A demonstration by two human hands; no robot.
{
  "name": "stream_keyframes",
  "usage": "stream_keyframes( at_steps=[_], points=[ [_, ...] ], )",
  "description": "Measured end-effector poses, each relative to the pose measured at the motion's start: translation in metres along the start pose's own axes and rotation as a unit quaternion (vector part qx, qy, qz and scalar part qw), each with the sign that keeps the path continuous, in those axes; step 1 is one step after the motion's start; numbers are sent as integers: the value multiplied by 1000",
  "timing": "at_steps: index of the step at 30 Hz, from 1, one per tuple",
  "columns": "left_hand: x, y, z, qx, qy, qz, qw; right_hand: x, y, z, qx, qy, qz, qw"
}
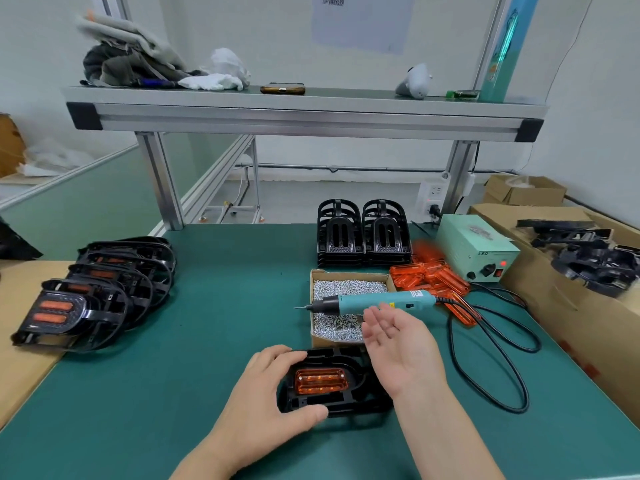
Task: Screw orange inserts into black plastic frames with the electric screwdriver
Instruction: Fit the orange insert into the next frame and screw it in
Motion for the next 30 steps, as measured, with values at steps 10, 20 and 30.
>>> stream_keyframes(
  at_steps=[10, 20, 30],
  points=[
    [1, 4, 5, -35, 12, -3, 999, -11, 17, -10, -253, 276, -121, 919],
    [0, 12, 1, -198, 61, 73, 976, 14, 52, 0, -345, 354, -43, 868],
    [4, 7, -6, -252, 132, 130, 950, 14, 53, 11, -360, 274, -72, 889]
  ],
)
Point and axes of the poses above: each hand's wrist, its own x-axis towards the middle knuckle, its own y-axis out of the back of the hand, z = x × y, the point moved 3 cm from there along x, towards the middle knuckle
